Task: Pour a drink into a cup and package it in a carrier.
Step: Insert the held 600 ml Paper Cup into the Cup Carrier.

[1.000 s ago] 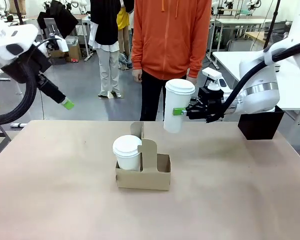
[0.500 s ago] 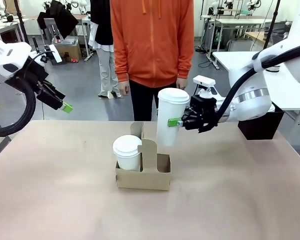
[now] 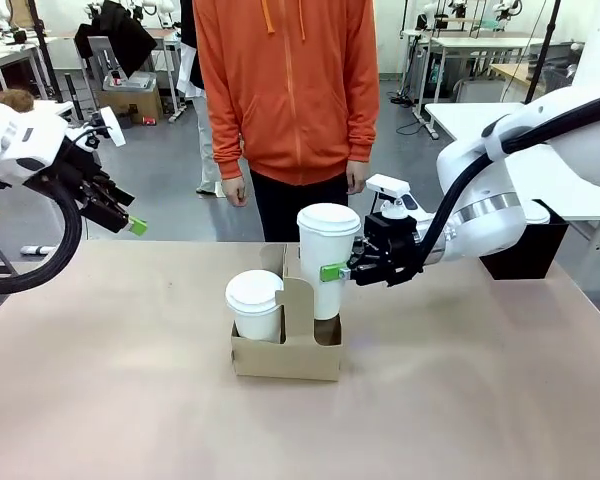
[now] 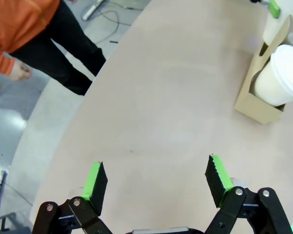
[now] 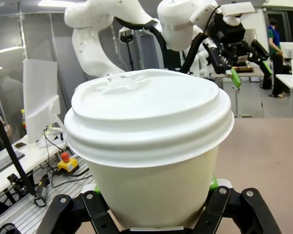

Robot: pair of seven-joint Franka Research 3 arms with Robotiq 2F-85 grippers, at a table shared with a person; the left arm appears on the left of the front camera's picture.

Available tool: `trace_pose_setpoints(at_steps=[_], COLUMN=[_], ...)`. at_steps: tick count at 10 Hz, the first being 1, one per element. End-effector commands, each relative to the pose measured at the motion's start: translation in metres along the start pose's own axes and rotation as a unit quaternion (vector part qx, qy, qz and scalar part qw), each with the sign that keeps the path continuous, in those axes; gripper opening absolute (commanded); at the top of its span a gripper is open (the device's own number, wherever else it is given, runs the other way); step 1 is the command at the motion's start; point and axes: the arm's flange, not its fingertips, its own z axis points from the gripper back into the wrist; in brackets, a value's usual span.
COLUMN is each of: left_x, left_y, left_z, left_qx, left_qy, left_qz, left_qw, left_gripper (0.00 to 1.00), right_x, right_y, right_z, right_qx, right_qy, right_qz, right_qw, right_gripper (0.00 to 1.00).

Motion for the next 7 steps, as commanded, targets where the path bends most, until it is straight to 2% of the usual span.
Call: trace_pose_setpoints(at_steps=[1,7], left_x=[0.007,0.007], left_y=[-0.004,-0.004], left_z=[0.003,0.003], left_qx=[-0.001,-0.001], left_qy=[-0.004,-0.004], left_qz=[-0.007,-0.007], left_qw=[1.0,1.0], left_gripper=[1.0,1.0], right_x=[-0.006,-0.046], right_y=[0.004,-0.002], right_z=[-0.006,-0.015], right_qx=[0.011,0.032], right_qy=[0.011,0.011], right_qz=[-0.012,-0.003], right_qw=[1.0,0.999], right_gripper=[0.8,0.8])
